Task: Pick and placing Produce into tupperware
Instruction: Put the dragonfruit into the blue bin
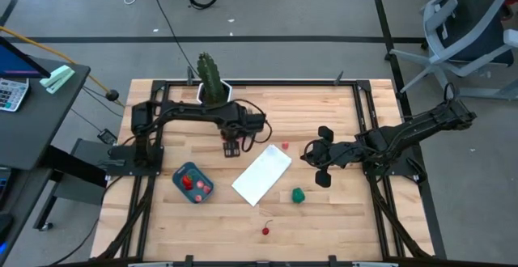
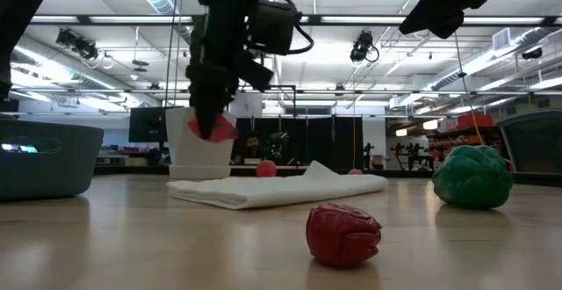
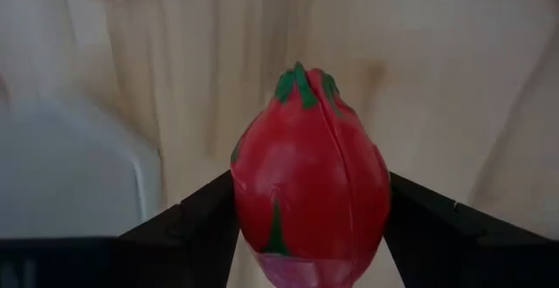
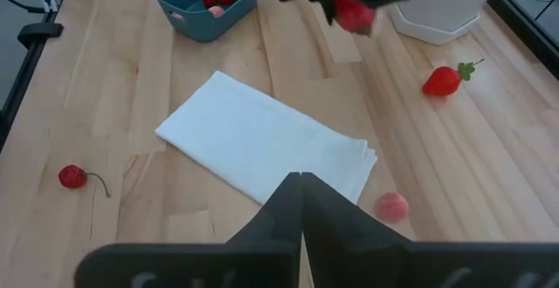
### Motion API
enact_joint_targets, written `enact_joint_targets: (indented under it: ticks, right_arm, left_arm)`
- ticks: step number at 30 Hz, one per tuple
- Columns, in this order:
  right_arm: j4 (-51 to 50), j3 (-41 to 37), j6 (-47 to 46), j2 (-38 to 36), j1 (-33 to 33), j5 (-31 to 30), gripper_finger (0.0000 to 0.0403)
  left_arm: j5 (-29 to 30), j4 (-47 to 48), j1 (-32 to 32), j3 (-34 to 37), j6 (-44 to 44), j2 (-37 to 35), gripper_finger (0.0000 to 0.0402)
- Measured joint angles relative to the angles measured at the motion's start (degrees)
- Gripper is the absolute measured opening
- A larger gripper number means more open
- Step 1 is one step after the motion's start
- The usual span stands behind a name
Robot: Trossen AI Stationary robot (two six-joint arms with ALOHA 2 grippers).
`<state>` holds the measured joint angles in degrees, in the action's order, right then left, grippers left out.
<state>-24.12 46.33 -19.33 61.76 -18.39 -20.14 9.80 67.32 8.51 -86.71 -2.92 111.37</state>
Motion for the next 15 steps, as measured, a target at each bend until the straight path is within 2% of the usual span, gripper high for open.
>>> enact_joint_targets:
  ticks: [8,15]
  right_arm:
    - [0.0,0.0,-0.4,0.0,0.0,0.0,0.0015]
    - [0.0,0.0,-0.6,0.0,0.0,0.0,0.0014]
  left_arm:
    - [0.0,18.8,-7.7,-1.0,16.6,0.0,0.0242]
    - [-2.6,22.5,-17.3,-1.0,24.8,0.0,0.0255]
